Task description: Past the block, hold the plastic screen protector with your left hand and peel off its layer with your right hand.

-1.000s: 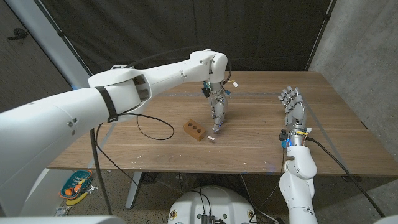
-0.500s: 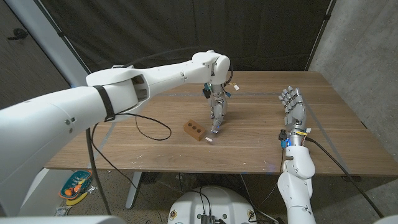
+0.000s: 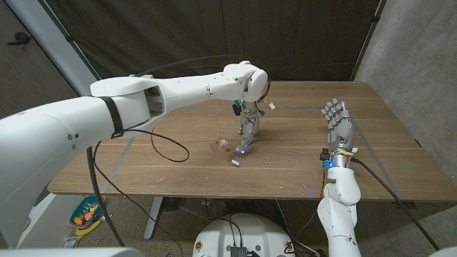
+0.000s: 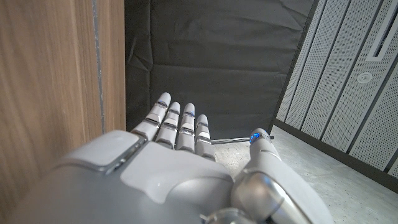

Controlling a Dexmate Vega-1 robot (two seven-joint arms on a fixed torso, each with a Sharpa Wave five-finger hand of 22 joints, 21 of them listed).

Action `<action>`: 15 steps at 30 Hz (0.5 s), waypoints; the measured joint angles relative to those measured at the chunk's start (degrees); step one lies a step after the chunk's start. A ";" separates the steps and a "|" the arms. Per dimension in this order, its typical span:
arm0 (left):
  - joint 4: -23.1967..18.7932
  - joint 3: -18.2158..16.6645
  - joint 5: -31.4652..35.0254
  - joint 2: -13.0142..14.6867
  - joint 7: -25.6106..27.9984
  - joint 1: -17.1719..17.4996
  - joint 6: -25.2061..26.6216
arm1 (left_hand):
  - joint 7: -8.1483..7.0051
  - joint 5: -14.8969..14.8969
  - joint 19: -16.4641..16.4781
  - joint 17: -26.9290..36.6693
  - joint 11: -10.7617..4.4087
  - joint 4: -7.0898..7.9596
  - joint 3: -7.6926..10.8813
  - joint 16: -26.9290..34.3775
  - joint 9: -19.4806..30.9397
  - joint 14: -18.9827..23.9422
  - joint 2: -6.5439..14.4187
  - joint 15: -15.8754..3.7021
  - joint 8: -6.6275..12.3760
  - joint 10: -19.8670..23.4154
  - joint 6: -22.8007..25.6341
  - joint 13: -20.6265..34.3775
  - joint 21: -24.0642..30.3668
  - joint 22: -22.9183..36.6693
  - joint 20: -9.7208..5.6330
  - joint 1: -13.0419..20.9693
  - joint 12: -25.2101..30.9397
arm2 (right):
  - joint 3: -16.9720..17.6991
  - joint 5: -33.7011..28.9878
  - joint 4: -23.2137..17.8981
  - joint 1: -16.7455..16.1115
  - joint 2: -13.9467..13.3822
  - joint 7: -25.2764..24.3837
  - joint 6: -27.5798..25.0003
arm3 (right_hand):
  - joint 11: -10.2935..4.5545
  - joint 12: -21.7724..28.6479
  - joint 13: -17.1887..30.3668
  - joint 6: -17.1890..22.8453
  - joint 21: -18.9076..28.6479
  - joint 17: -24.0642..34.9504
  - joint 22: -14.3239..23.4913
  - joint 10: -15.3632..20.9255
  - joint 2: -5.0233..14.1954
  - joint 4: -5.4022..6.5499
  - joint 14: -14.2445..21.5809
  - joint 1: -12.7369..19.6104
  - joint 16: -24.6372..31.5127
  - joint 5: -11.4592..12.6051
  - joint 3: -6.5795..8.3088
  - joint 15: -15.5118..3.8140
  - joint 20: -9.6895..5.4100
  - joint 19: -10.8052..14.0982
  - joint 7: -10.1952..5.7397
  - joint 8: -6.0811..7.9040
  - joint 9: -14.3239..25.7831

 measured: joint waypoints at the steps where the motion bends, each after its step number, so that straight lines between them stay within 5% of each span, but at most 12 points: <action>1: -0.26 -0.15 0.11 0.12 -0.01 0.11 0.03 | 0.61 0.00 0.00 0.04 -0.14 -0.08 0.13 0.00 -0.21 -0.18 0.17 -0.18 0.11 0.76 0.61 -0.85 0.18 0.00 0.00 0.39 0.05 | 0.00 0.00 0.00 0.00 0.00 0.00 0.00 | 0.00 0.00 0.00 0.00 0.00 0.00 0.00 0.00 -0.08 0.00 0.21 -0.08 0.00 0.00 0.00 0.21 0.00 -0.01 0.00 0.00 0.00; 5: -2.25 -1.65 0.55 1.18 -0.02 1.13 0.15 | 2.90 -0.45 0.07 0.14 -2.39 -0.89 0.94 0.76 -1.07 -1.35 -0.09 -1.35 0.42 4.52 3.60 -7.35 1.67 0.04 -0.34 2.79 0.61 | 0.08 0.10 0.13 0.08 0.13 -0.14 0.33 | 0.00 0.00 0.00 0.00 0.00 0.00 0.00 0.00 -0.08 0.00 0.29 -0.08 0.00 0.00 0.00 0.29 -0.01 0.01 0.00 0.00 0.00; 10: -4.26 -5.13 0.73 2.77 0.95 2.98 -0.44 | 4.54 -0.26 0.14 4.38 -3.65 -0.98 1.51 3.69 -0.89 -2.21 -0.91 -2.28 0.96 9.48 6.01 -22.98 3.78 0.26 -2.41 4.82 1.64 | 0.22 0.15 0.30 0.16 0.26 -0.26 0.58 | 0.00 0.00 0.00 0.00 0.00 0.00 0.00 0.00 -0.08 0.00 0.29 -0.08 0.00 0.00 0.00 0.29 0.00 0.00 0.00 0.00 0.00; 13: -5.47 -8.44 0.73 3.99 0.95 4.68 -0.44 | 5.97 0.46 -0.03 9.68 -4.31 -0.93 2.10 4.31 0.21 2.69 -0.83 -7.16 1.23 11.43 6.06 -46.74 4.65 0.54 -2.76 5.80 1.89 | 0.22 0.15 0.30 0.16 0.26 -0.27 0.60 | 0.00 0.00 0.00 0.00 -0.23 0.00 0.00 0.00 -0.08 0.00 0.29 -0.07 0.00 0.00 0.00 0.30 -0.01 0.00 0.00 0.00 0.00; 15: -5.90 -9.99 0.73 4.56 0.95 5.57 -0.44 | 6.73 0.68 0.09 9.59 -4.72 -0.99 2.49 4.14 0.74 3.34 -0.61 -7.82 1.62 12.27 5.64 -56.27 4.92 0.54 -3.24 6.02 2.28 | 0.22 0.16 0.30 0.16 0.26 -0.29 0.61 | 0.00 0.00 0.00 0.00 -0.35 0.00 0.00 0.00 -0.08 0.00 0.29 -0.07 0.00 0.00 0.00 0.29 0.00 0.00 0.00 0.00 0.00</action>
